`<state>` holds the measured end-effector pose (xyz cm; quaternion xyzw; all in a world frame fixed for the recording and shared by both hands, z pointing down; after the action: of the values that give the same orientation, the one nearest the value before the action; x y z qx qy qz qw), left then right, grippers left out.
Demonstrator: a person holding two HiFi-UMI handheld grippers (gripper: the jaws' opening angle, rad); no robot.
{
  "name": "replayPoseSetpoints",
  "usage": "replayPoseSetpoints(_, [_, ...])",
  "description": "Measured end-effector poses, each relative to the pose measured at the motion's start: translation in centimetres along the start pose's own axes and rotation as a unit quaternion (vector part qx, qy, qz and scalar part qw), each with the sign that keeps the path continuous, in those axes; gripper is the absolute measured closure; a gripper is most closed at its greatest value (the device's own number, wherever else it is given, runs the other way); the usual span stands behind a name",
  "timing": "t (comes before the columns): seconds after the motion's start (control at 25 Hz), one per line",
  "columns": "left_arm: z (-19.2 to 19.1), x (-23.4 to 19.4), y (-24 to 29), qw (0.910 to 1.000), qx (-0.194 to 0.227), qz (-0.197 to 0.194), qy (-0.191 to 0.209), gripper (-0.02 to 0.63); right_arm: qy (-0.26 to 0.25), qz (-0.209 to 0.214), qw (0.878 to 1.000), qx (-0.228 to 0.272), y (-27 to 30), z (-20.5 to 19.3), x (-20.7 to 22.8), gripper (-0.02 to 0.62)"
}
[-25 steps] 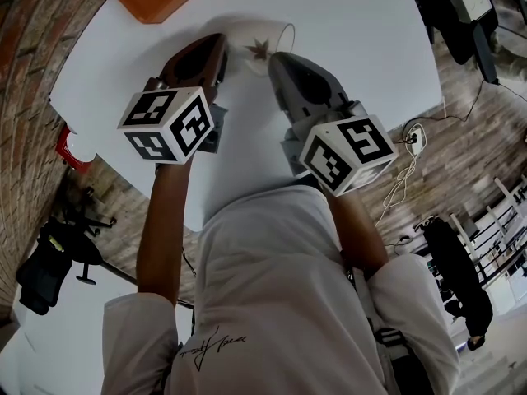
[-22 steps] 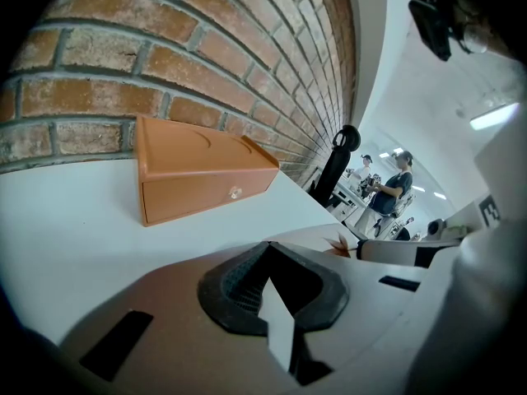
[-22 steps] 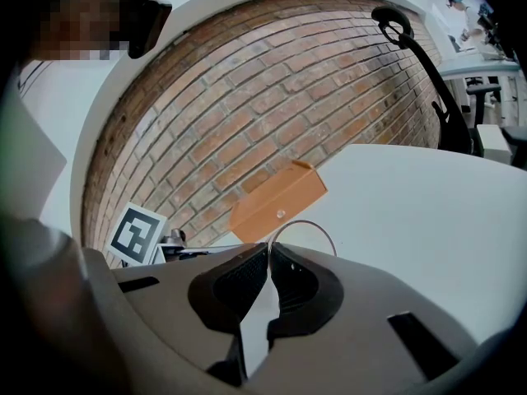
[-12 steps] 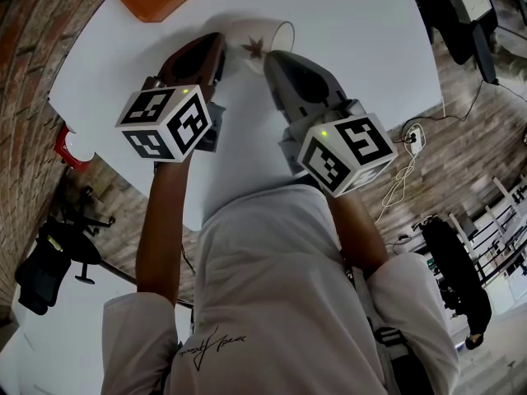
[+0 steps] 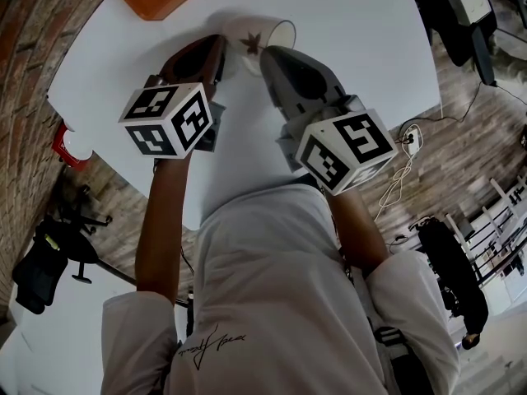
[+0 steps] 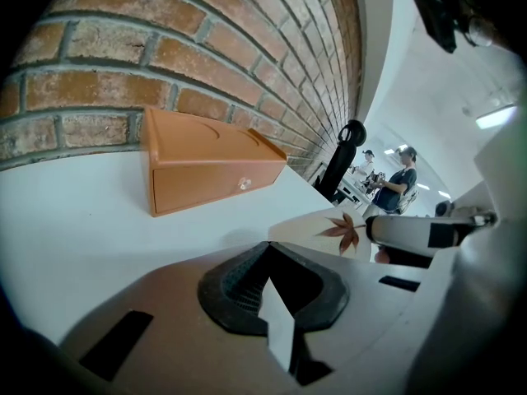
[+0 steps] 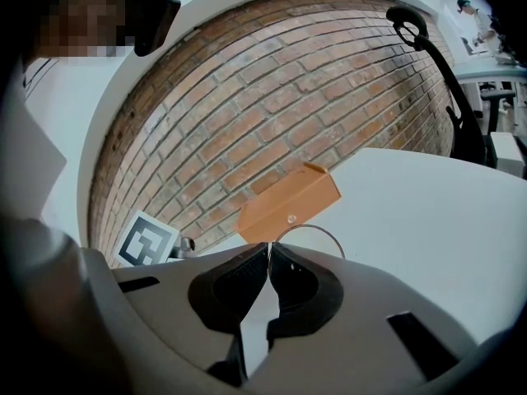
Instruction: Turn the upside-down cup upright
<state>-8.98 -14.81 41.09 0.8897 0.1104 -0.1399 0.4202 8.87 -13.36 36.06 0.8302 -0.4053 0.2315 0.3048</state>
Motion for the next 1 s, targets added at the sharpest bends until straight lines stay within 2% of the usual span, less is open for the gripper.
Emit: replayPoseSetpoints(1.0, [-0.5,-1.0,0.4,0.9997,-0.013,0.011,-0.015,0.598,-0.041,0.040,0.998,-0.033,2.2,0.9,-1.0,0.572])
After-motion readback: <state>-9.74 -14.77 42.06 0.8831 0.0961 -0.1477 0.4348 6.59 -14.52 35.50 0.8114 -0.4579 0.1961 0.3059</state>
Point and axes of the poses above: the fingertips, and each gripper's own axes: y forward along the fingers, x to its right, z out of its top, the point moved 9 cm from there along -y, backward along the fingers, and after that the axes turned 13 degrees about z, right-handed, at the moved point
